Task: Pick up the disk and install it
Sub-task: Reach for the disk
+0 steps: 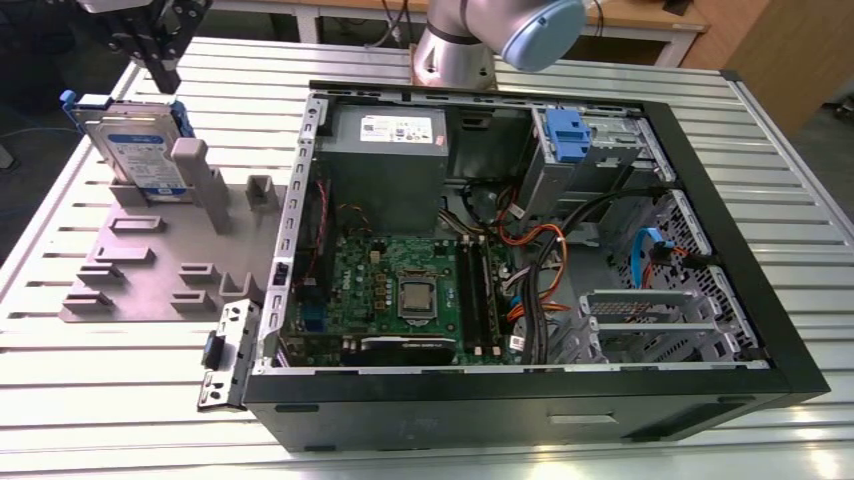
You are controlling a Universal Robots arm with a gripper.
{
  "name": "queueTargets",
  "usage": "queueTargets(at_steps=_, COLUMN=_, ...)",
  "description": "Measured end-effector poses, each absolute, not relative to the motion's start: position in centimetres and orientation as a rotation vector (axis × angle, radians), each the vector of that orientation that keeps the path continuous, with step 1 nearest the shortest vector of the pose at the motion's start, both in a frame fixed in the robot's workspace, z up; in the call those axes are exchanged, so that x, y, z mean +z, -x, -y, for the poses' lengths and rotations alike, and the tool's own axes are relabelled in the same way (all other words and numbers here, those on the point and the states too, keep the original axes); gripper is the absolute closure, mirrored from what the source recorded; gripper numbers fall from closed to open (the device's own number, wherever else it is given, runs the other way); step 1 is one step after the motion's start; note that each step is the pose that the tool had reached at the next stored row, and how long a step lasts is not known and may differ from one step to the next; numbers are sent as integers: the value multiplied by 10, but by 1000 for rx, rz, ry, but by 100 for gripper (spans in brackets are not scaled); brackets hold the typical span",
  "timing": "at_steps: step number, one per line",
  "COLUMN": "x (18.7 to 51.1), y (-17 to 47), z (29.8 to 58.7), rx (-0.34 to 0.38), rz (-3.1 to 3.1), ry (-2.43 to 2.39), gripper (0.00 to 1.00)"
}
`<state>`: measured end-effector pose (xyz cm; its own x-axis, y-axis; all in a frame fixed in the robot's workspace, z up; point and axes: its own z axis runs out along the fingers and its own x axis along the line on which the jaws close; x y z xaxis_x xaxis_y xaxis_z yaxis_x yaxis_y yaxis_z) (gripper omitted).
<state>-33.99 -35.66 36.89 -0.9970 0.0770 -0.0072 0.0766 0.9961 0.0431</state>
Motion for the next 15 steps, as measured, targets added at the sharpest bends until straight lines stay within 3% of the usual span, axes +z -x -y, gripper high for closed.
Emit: queueTargets(at_steps=15, x=366, y=357, z=353, rx=67, rz=-3136, ry=-121, gripper=89)
